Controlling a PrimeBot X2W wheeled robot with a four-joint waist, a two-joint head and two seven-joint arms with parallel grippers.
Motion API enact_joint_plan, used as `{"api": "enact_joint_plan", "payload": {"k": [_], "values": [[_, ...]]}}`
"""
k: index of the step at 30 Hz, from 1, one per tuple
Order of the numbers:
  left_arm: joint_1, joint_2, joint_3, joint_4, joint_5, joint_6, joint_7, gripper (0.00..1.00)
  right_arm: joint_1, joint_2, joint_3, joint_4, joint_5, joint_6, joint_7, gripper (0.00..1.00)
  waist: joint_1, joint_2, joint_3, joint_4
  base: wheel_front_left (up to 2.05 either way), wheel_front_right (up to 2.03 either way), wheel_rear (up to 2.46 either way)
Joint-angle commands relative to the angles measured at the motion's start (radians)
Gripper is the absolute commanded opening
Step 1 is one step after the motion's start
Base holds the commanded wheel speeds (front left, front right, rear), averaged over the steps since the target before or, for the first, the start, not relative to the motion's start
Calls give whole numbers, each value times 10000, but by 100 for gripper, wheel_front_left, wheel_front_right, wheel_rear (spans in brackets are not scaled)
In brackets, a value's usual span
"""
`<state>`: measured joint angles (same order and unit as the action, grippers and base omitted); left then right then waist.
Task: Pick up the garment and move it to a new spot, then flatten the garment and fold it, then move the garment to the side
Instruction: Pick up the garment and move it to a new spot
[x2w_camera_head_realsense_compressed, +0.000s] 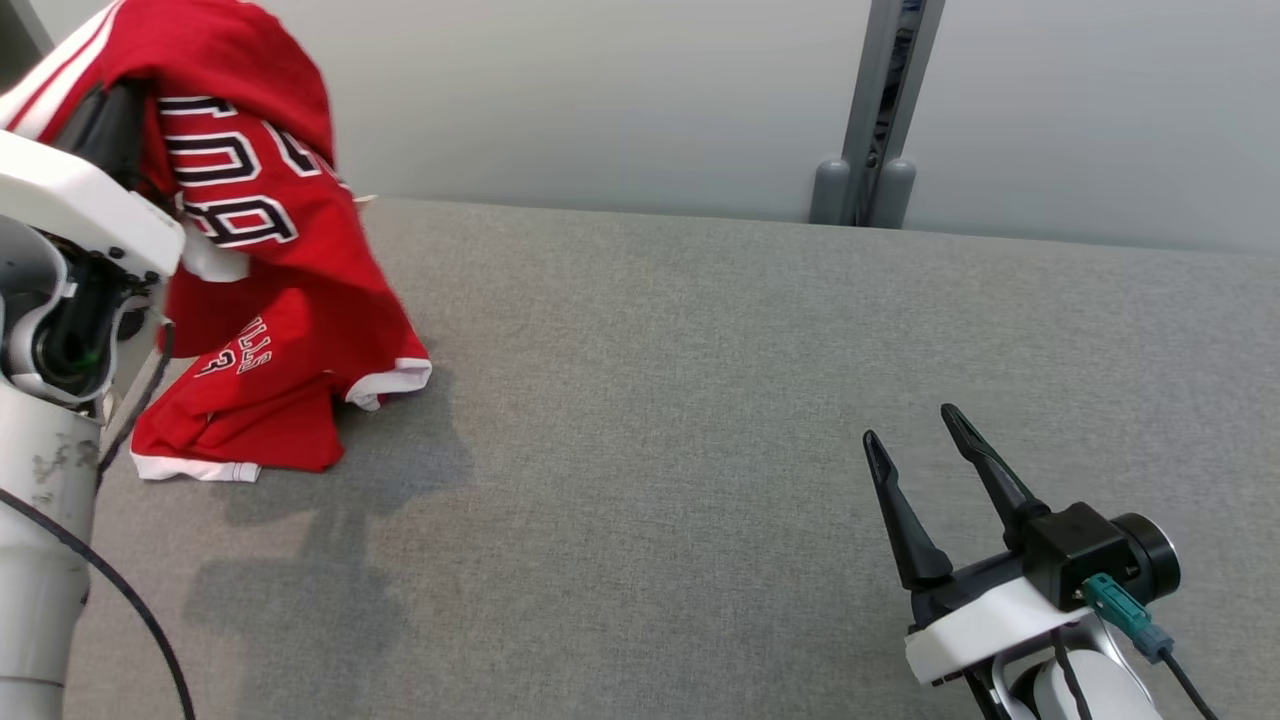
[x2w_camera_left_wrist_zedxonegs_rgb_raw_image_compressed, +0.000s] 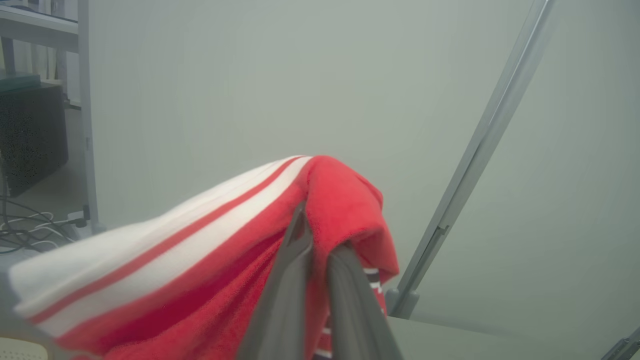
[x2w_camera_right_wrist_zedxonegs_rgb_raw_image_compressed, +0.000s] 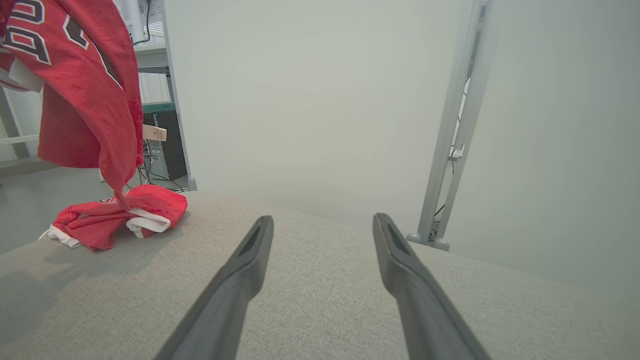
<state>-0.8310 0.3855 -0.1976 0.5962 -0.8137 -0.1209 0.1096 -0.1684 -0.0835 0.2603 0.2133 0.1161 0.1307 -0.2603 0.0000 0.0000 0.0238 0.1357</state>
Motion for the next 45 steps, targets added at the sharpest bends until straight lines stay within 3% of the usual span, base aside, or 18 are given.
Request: {"api": "enact_joint_plan", "payload": {"k": [1, 12, 22, 28, 34, 39, 45], "values": [[199, -116, -3, -347, -104, 102, -47, 0, 142, -15, -106, -8, 27, 2, -65, 100, 0, 0, -154, -136, 0, 0, 0], [1324, -1134, -573, -2297, -524, 518, 605, 0, 242, 12, -450, -143, -163, 2, -65, 100, 0, 0, -456, -598, 0, 0, 0], [2095, -2214, -1647, -3558, -614, 671, 1162, 0, 31, -55, -823, -303, -345, 2, -65, 100, 0, 0, -292, -1474, 0, 0, 0], [2063, -3112, -2391, -3851, -893, 755, 852, 0, 69, -85, -1300, -378, -478, 2, -65, 100, 0, 0, -153, -1807, 0, 0, 0], [1713, -3333, -3466, -4324, -1946, 1065, -126, 0, -57, -62, -1669, -519, -584, 2, -65, 100, 0, 0, 53, -2100, 0, 0, 0], [1304, -3306, -4384, -3439, -2159, 1588, -1052, 0, -162, -22, -1601, -562, -625, 2, -65, 100, 0, 0, 305, -2276, 0, 0, 0], [1061, -3129, -5069, -627, -1331, 1637, -1644, 0, -335, 13, -1428, -572, -609, 2, -65, 100, 0, 0, 682, -2485, 0, 0, 0]]}}
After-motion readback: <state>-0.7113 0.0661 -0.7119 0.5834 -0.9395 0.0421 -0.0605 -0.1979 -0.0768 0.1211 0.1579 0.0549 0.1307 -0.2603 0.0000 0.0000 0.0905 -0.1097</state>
